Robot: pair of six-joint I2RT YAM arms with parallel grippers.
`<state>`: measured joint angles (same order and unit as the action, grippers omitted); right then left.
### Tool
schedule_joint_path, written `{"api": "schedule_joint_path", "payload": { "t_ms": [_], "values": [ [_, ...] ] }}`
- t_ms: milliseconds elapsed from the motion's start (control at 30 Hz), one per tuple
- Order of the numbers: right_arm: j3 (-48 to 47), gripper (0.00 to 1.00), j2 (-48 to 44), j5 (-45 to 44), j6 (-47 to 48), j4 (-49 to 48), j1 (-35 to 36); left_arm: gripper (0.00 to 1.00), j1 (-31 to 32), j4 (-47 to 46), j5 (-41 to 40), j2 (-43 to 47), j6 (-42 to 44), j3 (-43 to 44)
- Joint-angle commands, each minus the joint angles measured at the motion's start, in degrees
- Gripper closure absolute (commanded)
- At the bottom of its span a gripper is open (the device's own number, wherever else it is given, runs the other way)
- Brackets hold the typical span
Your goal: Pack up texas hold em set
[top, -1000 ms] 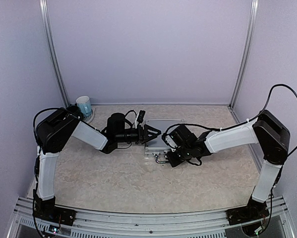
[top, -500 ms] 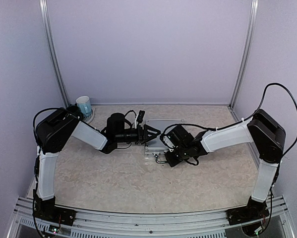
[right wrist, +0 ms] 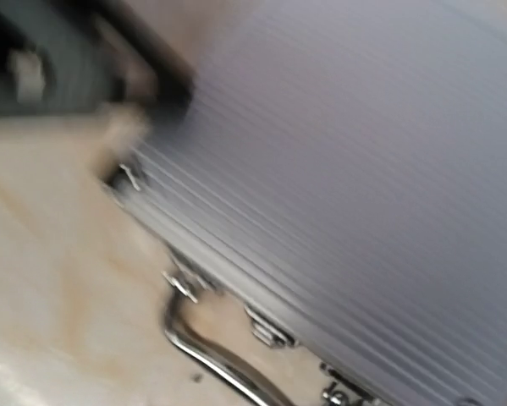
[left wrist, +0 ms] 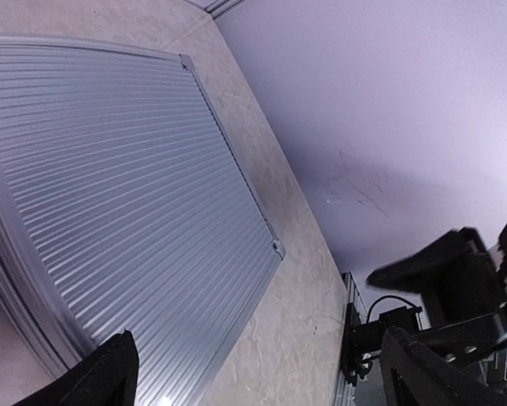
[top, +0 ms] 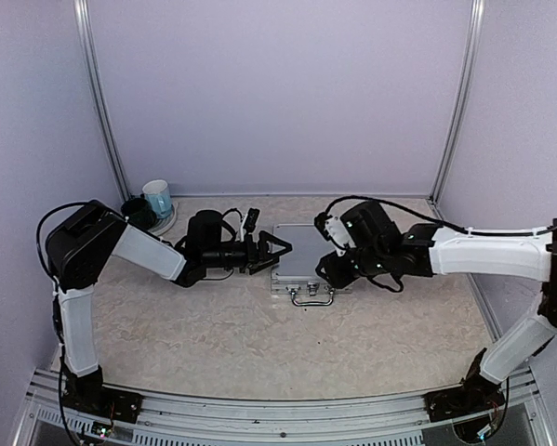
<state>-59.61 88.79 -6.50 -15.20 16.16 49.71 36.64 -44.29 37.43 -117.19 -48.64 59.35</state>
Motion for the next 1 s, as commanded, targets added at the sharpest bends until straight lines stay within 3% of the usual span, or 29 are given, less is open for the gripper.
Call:
{"api": "schedule_joint_path", "payload": {
  "t_ms": [0, 133, 233, 367, 600, 800, 967],
  "values": [
    [0.44, 0.34, -10.47, -3.12, -1.66, 6.49, 0.39, 0.01, -0.78, 7.44, -3.23, 9.62, 2.62, -3.71],
    [2.52, 0.11, -21.02, -12.75, -4.18, 10.58, 0.34, 0.01, 0.16, 20.16, -10.67, 23.27, 10.02, -7.31],
    [5.68, 0.01, -29.29, -21.32, -6.94, 13.28, 0.0, 0.01, 1.37, 34.88, -23.14, 34.46, 16.87, -8.3],
    [8.54, 0.01, -36.2, -30.59, -10.68, 18.76, -0.23, 0.01, 1.71, 47.78, -38.57, 47.7, 21.84, -10.27],
    [10.3, 0.01, -41.25, -38.14, -14.75, 26.14, -0.32, 0.01, 1.06, 62.18, -63.2, 66.12, 25.88, -13.53],
    [10.93, 0.01, -45.18, -38.02, -13.08, 23.68, -0.4, 0.01, -2.0, 63.47, -68.47, 74.51, 25.66, -17.19],
    [10.71, 0.01, -46.73, -38.73, -13.71, 24.41, -0.41, 0.01, -6.73, 63.46, -63.52, 74.85, 26.53, -16.83]
  ]
}}
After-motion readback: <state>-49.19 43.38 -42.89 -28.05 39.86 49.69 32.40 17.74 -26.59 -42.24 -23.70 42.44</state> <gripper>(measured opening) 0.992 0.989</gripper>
